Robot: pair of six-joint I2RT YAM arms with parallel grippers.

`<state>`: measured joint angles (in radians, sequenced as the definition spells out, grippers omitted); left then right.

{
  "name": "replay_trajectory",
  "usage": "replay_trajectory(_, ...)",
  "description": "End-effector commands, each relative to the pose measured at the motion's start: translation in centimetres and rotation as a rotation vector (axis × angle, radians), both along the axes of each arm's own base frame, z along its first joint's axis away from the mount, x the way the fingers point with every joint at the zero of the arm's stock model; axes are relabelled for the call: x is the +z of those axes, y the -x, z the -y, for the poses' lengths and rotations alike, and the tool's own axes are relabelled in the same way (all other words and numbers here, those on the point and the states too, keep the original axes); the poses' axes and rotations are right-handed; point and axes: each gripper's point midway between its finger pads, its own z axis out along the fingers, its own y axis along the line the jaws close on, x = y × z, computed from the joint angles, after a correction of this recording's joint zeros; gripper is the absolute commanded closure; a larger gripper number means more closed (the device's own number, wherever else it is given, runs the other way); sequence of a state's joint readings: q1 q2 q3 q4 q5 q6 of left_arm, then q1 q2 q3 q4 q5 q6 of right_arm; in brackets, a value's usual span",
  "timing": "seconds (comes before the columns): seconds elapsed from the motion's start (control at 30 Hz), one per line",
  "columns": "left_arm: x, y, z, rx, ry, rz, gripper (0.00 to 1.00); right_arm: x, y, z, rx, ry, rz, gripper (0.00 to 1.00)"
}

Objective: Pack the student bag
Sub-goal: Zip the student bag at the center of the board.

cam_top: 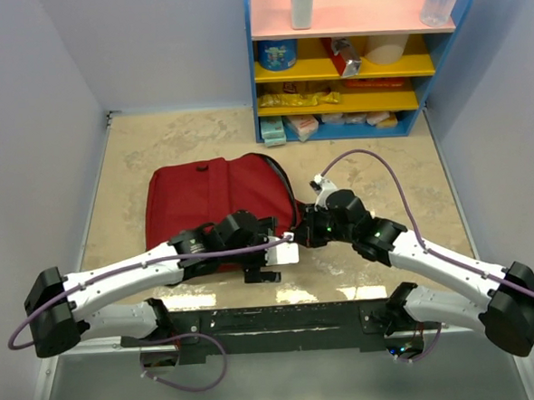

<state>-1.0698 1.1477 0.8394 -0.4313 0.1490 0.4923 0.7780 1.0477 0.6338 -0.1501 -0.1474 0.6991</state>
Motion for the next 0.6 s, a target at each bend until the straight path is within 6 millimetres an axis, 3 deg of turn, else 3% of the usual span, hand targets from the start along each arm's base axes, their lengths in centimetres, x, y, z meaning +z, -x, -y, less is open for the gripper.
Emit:
replay_trajectory(0.0,1.7,-3.1,2.8,0.133,0.132,0.107,0.0,2.1,-0.5,-0.3,-0.008,-0.037,0.042,1.0)
replay_trajectory(0.2,1.0,-4.4,3.8,0.218,0.137,0.184,0.0,2.6,-0.2,0.0,-0.005,-0.042,0.053,1.0)
replay_trajectory(0.27,0.8,-4.3,4.4,0.209,0.152,0.182,0.09,2.7,-0.1,0.0,-0.003,-0.052,0.056,1.0)
replay_trajectory(0.3,0.8,-4.0,4.8,0.199,0.156,0.17,0.15,2.8,-0.1,0.0,-0.005,-0.059,0.054,1.0)
replay_trajectory(0.33,0.7,-3.9,5.0,0.192,0.154,0.166,0.34,2.8,0.0,0.0,-0.004,-0.062,0.055,1.0)
replay_trajectory(0.4,0.0,-3.7,5.0,0.184,0.139,0.161,0.56,2.7,0.0,-0.1,-0.001,-0.068,0.05,1.0)
replay_trajectory(0.43,-0.4,-3.6,4.8,0.183,0.13,0.157,0.73,2.7,0.1,-0.1,-0.002,-0.068,0.048,1.0)
replay_trajectory(0.53,-1.1,-3.2,4.5,0.181,0.117,0.138,1.0,2.6,0.1,-0.1,0.002,-0.067,0.048,1.0)
replay_trajectory(0.57,-1.2,-3.1,4.4,0.179,0.118,0.13,1.0,2.6,0.0,0.0,-0.004,-0.066,0.049,1.0)
